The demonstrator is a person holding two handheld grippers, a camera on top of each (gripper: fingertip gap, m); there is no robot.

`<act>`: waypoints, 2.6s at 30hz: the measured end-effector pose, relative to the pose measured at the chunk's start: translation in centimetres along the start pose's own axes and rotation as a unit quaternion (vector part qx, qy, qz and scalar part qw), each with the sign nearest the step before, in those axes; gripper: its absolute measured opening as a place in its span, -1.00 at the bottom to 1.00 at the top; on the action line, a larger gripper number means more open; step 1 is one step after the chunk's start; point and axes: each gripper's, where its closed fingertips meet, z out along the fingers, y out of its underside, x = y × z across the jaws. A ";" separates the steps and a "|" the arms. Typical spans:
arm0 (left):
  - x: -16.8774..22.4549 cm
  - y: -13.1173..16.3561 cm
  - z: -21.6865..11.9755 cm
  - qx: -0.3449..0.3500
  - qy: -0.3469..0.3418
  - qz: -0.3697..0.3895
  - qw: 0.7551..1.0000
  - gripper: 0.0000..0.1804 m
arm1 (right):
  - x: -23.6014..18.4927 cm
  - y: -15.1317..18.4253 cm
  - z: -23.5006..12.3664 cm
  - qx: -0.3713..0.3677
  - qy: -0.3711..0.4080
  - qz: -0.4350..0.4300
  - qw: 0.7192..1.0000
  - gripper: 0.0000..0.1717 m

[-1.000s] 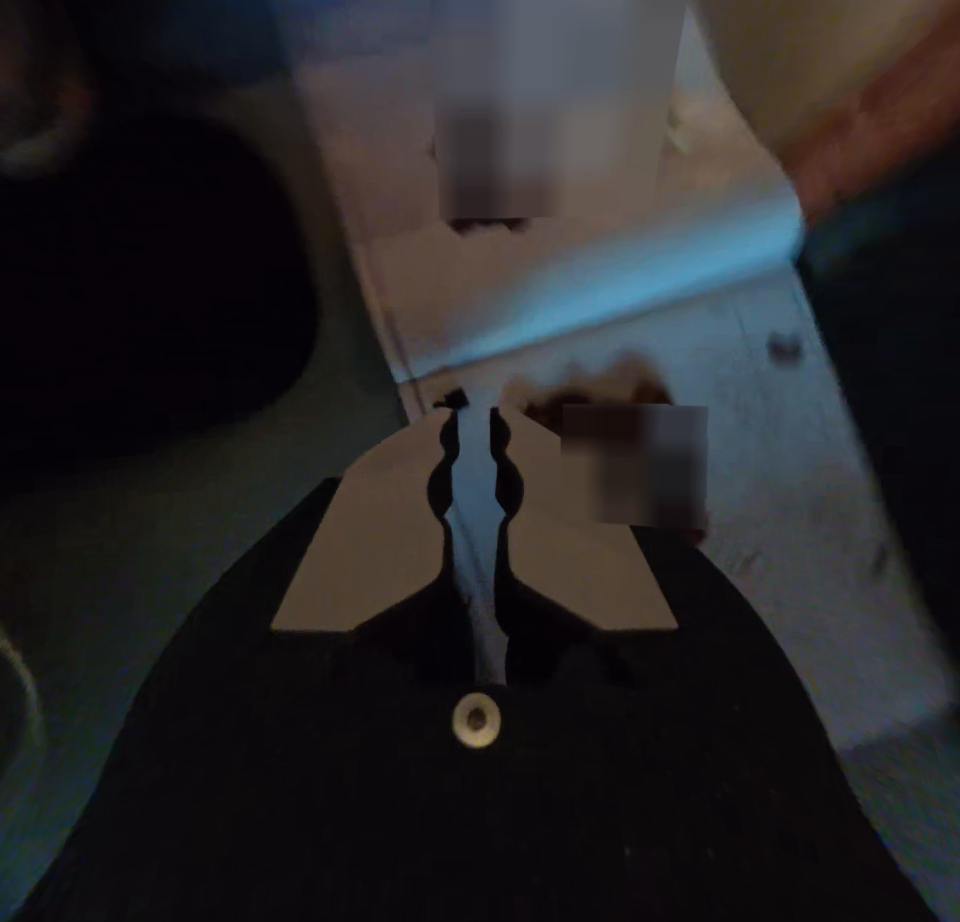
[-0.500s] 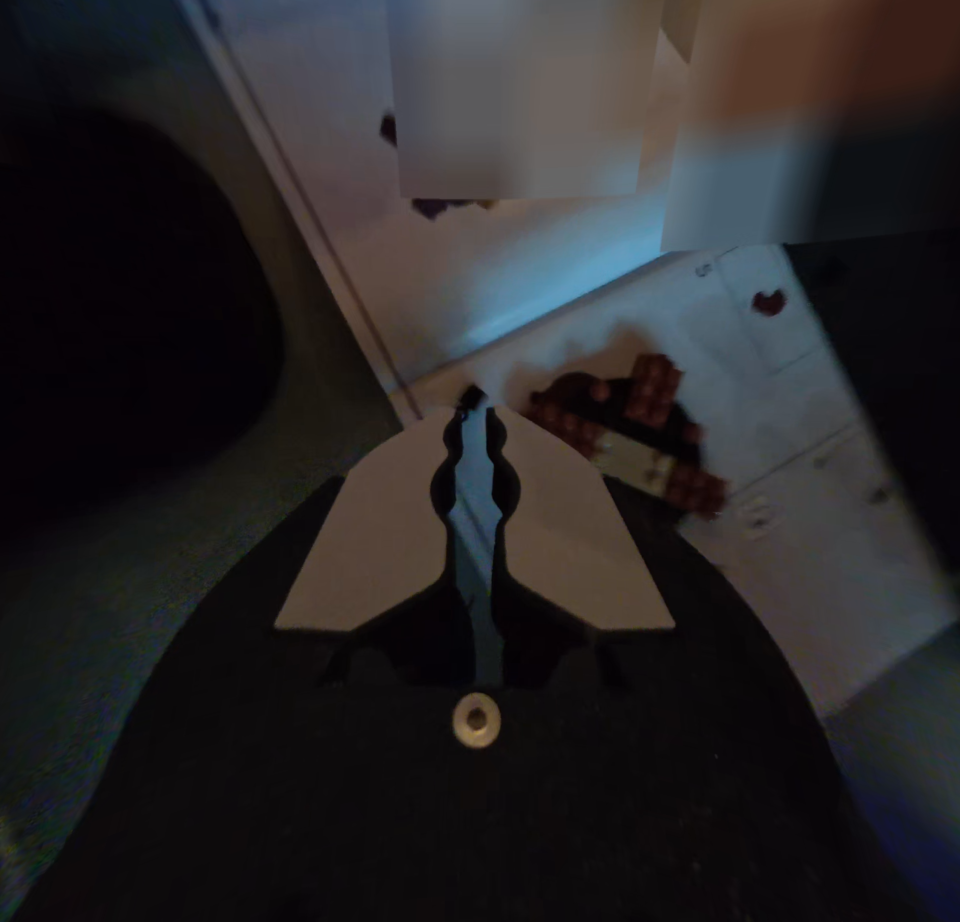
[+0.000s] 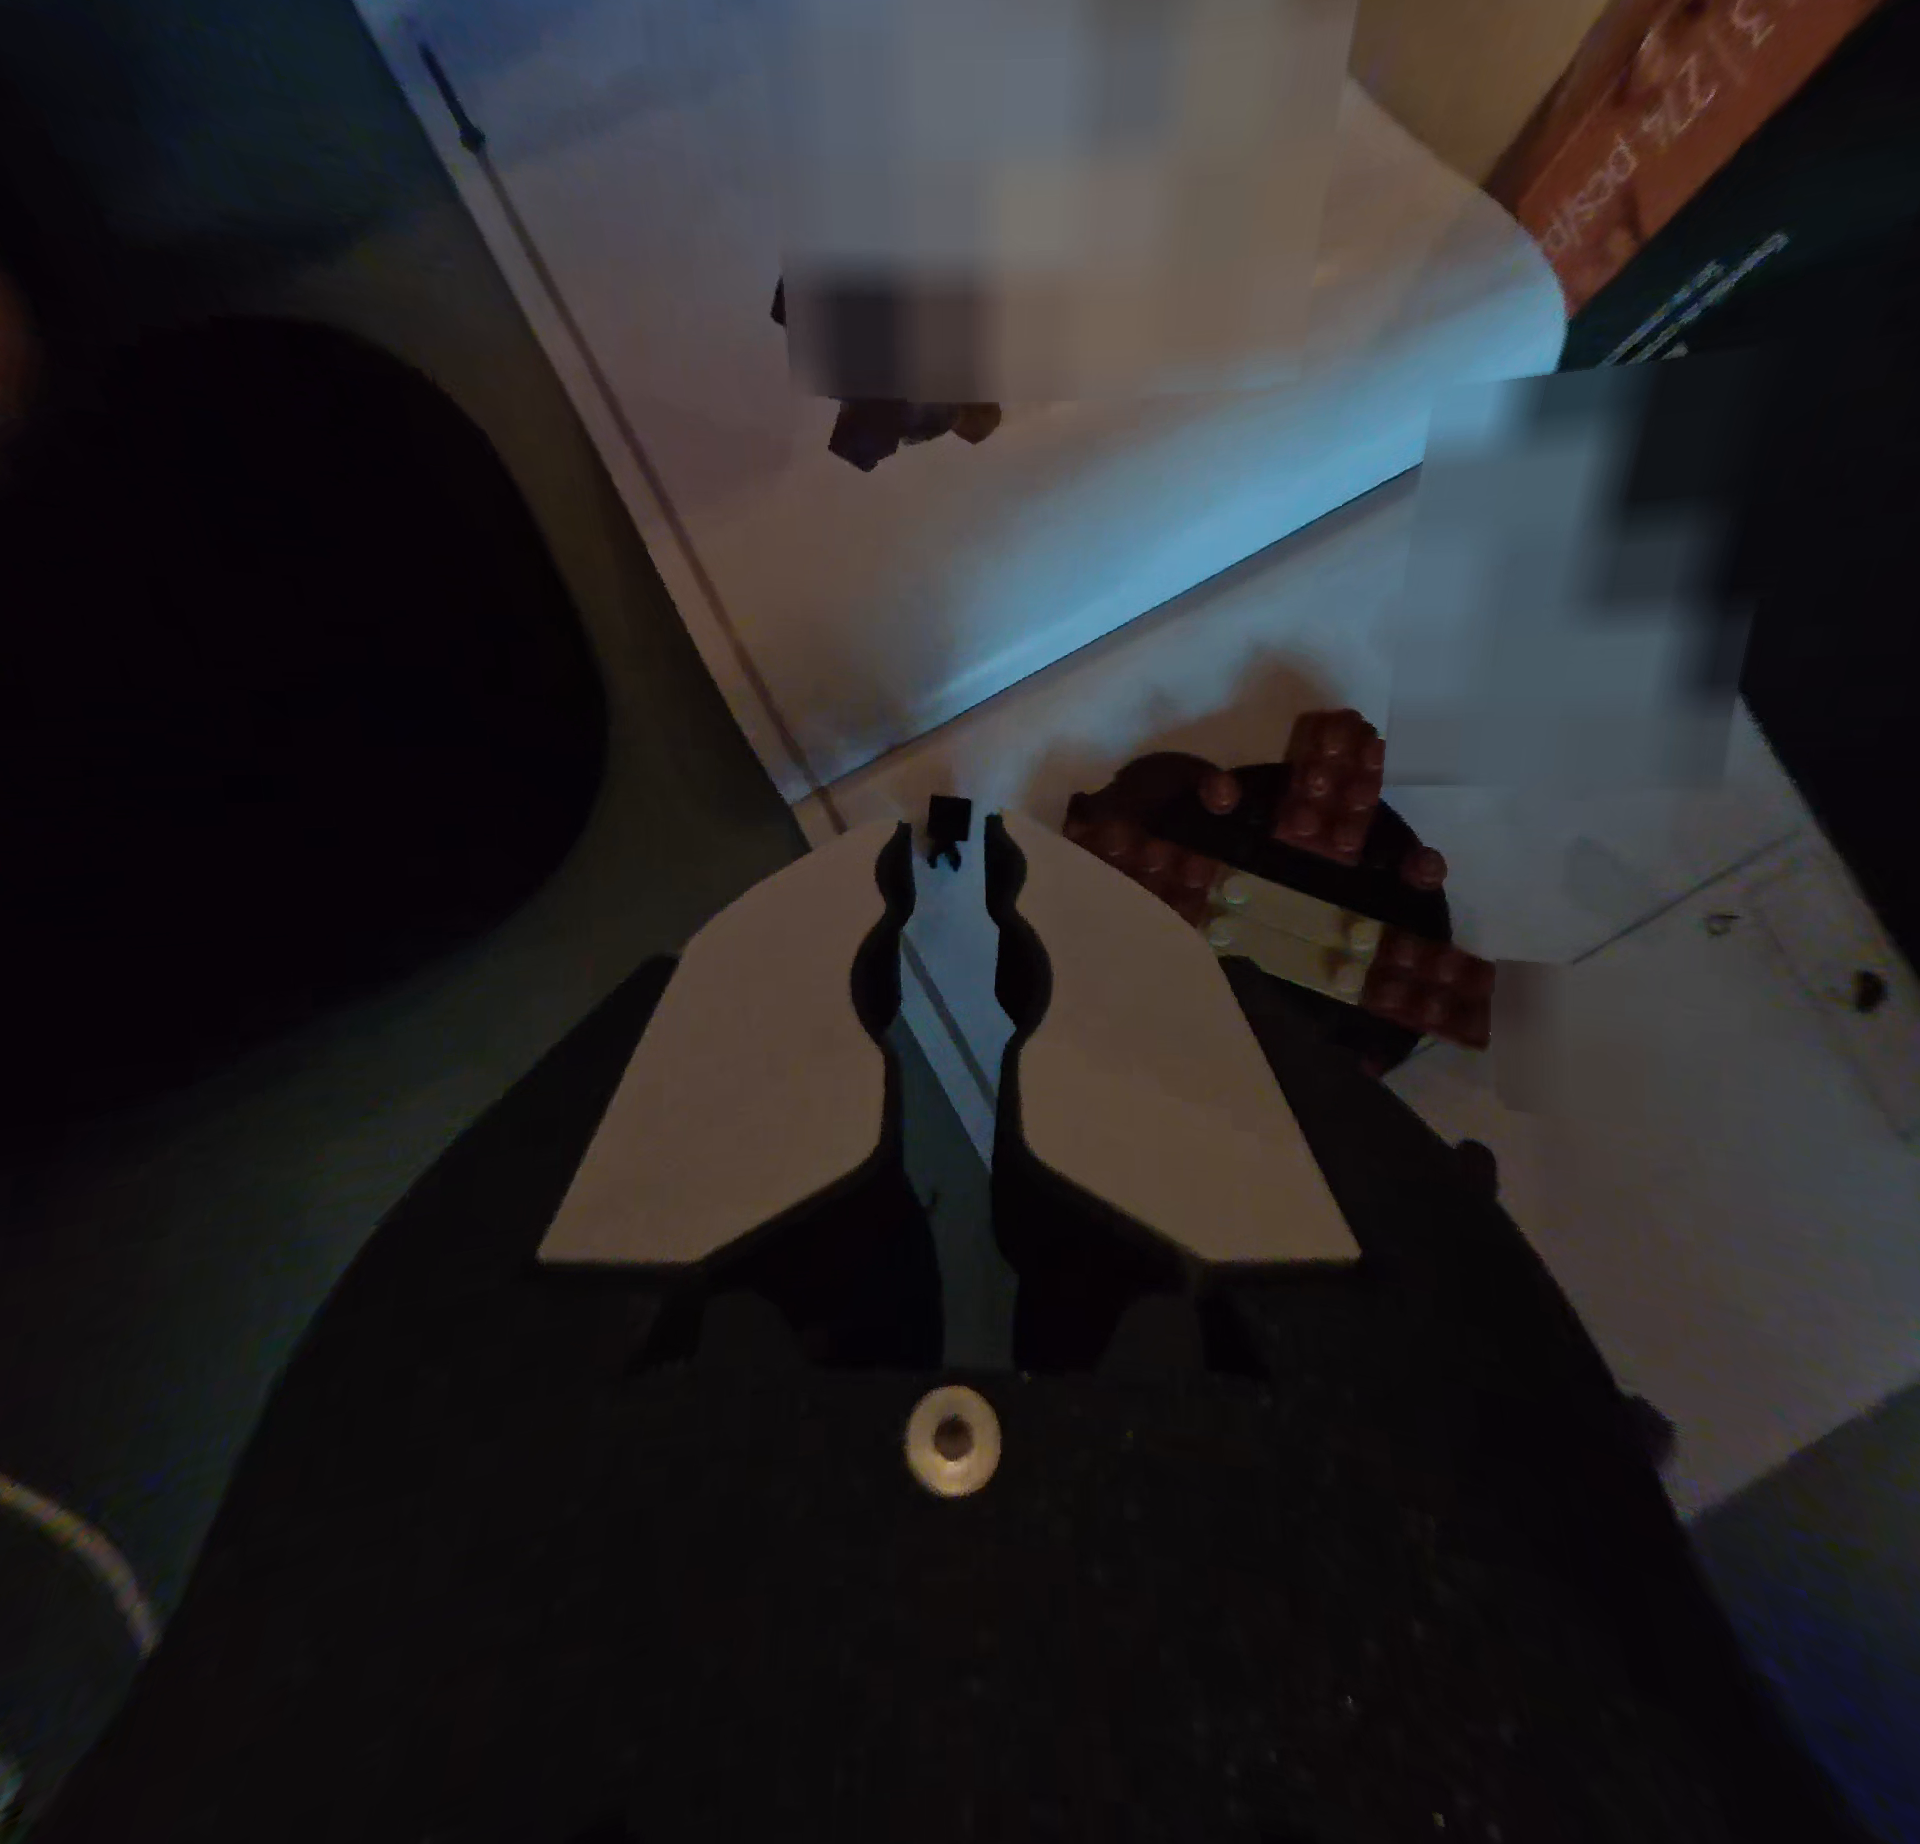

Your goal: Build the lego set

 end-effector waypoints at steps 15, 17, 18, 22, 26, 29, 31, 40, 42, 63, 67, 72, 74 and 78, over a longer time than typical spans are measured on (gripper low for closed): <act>0.0 0.7 0.6 -0.029 0.022 -0.022 0.999 -0.83 | -0.8 -0.4 -2.3 0.029 -0.083 -0.069 0.994 -0.94; 0.2 0.8 1.0 -0.039 0.028 -0.015 0.999 -0.83 | -1.8 -1.4 -5.3 0.058 -0.113 -0.104 0.987 -0.94; 0.3 0.8 1.4 -0.041 0.033 -0.008 0.999 -0.83 | -2.4 -2.0 -7.0 0.073 -0.128 -0.122 0.982 -0.94; 1.0 1.2 3.7 -0.068 0.055 0.007 0.996 -0.83 | -4.9 -3.3 -12.6 0.101 -0.161 -0.190 0.963 -0.94; 2.3 1.4 6.0 -0.055 0.082 0.015 0.995 -0.83 | -5.4 -2.3 -14.3 0.081 -0.160 -0.206 0.962 -0.94; 2.6 2.1 6.9 -0.047 0.081 0.032 0.995 -0.83 | -5.7 -1.4 -14.5 0.067 -0.186 -0.191 0.962 -0.94; 2.6 2.2 6.9 -0.049 0.078 0.043 0.995 -0.83 | -5.6 -1.1 -14.6 0.063 -0.195 -0.183 0.962 -0.94; 2.6 2.4 6.9 -0.050 0.074 0.052 0.995 -0.83 | -6.4 -1.3 -13.6 0.026 -0.214 -0.166 0.962 -0.94; 2.7 2.3 6.8 -0.044 0.077 0.055 0.995 -0.83 | -6.5 -1.2 -13.5 0.014 -0.208 -0.171 0.963 -0.94; 2.5 0.9 5.9 0.011 0.074 0.048 0.996 -0.83 | -7.1 -2.5 -13.8 -0.037 -0.204 -0.177 0.962 -0.94; 2.4 0.4 5.7 0.027 0.079 0.029 0.996 -0.83 | -7.2 -3.0 -13.9 -0.036 -0.202 -0.181 0.962 -0.94; 2.5 0.2 5.6 0.036 0.082 0.023 0.996 -0.83 | -7.2 -3.2 -13.9 -0.041 -0.205 -0.179 0.961 -0.90; 2.5 0.2 5.6 0.037 0.082 0.022 0.996 -0.83 | -7.2 -3.2 -13.9 -0.041 -0.206 -0.179 0.961 -0.90; 2.5 -0.1 5.4 0.045 0.086 0.012 0.995 -0.83 | -7.3 -3.5 -14.0 -0.037 -0.220 -0.172 0.960 -0.89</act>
